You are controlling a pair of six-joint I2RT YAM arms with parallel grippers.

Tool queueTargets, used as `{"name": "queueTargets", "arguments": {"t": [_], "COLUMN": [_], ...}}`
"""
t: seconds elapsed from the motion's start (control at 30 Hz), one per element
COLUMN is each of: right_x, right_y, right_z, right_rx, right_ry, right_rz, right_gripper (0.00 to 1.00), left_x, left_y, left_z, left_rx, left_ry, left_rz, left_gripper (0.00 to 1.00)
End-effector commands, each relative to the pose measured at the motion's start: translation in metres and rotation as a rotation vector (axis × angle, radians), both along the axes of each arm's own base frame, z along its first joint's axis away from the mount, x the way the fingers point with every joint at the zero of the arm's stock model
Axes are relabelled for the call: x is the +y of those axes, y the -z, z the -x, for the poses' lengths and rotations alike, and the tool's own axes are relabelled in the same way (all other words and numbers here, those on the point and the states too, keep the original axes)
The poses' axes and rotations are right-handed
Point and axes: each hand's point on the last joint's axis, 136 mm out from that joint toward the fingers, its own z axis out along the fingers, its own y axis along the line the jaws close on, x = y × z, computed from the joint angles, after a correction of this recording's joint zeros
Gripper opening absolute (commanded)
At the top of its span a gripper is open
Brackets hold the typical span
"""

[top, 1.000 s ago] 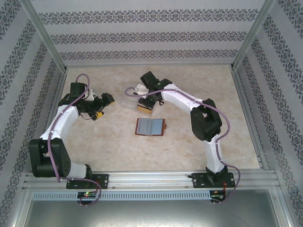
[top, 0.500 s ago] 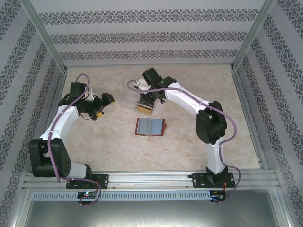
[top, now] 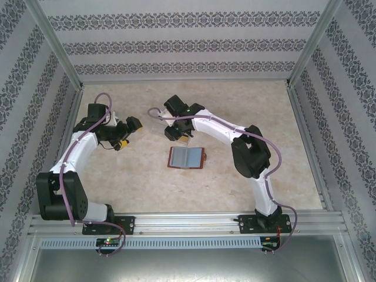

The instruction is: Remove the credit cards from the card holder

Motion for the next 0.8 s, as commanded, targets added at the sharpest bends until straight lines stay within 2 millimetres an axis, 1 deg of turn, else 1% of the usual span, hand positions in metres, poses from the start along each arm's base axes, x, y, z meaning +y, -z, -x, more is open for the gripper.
{"name": "queueTargets", "arguments": {"t": [0.0,0.07,0.17,0.27,0.4,0.5,0.63,0.7,0.77], "right_x": [-0.008,-0.017,-0.026,-0.035,-0.045,-0.049,-0.049,-0.047,-0.049], "right_y": [-0.002,-0.004,-0.012,-0.018,-0.019,-0.026,-0.048,-0.059,-0.071], "right_z": [-0.018,-0.027,-0.037,-0.044,-0.048,-0.047,-0.040,-0.033,-0.023], "right_rx": [-0.045,-0.077,-0.117,-0.143,-0.155,-0.153,-0.149,-0.131,-0.107], "right_ry": [0.098,0.150,0.206,0.248,0.279,0.289,0.297,0.303,0.338], "right_rz": [0.042,0.068,0.077,0.082,0.104,0.095,0.032,-0.011,-0.063], "right_gripper": [0.30,0.30,0.30,0.30,0.30,0.30,0.31,0.34,0.40], "left_x": [0.004,0.004,0.004,0.004,0.003,0.003,0.003,0.002,0.001], "left_y": [0.000,0.000,0.000,0.001,0.001,0.002,0.003,0.004,0.004], "left_z": [-0.001,-0.001,-0.001,-0.001,-0.002,-0.001,-0.002,-0.002,-0.001], "left_rx": [-0.010,-0.008,-0.009,-0.005,-0.005,-0.001,0.002,0.006,0.008], "left_ry": [-0.012,-0.014,-0.013,-0.012,-0.008,-0.007,-0.007,-0.005,-0.003], "left_rz": [0.006,0.005,0.005,0.005,0.010,0.011,0.013,0.019,0.023], "left_gripper": [0.99,1.00,0.99,0.99,0.99,1.00,1.00,1.00,1.00]}}
